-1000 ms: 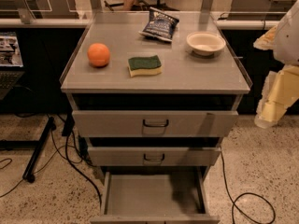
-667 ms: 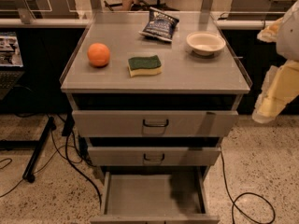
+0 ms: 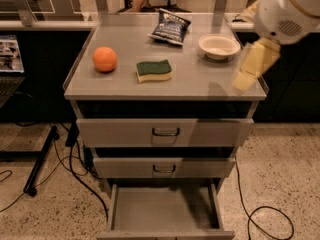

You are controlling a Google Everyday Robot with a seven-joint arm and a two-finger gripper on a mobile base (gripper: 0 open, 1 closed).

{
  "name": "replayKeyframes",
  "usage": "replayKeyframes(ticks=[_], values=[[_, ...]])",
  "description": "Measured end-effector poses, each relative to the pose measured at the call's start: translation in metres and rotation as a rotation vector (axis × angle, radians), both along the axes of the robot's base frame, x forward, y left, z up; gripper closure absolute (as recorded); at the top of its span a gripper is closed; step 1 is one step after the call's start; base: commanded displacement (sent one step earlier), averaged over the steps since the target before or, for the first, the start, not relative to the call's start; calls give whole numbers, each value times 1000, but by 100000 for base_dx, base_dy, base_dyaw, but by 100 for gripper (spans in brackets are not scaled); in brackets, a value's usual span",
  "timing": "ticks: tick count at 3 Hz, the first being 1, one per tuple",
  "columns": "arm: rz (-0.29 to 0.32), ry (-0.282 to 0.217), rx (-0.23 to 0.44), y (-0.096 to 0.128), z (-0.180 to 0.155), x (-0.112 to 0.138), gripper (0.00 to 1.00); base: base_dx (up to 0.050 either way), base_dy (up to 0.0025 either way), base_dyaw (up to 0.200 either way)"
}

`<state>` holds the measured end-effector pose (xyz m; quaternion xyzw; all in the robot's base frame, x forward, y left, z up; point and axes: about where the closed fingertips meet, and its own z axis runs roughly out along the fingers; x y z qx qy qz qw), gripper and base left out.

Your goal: Place blue chip bag into bottom drawer

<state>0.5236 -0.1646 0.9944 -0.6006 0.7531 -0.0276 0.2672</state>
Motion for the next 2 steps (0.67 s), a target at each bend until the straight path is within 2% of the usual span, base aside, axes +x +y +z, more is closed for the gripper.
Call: replayKeyframes(ticks=[1,2], values=[[62,58,37,21,-19,41,0,0,0,0],[81,90,23,30,-33,109,0,0,0,0]])
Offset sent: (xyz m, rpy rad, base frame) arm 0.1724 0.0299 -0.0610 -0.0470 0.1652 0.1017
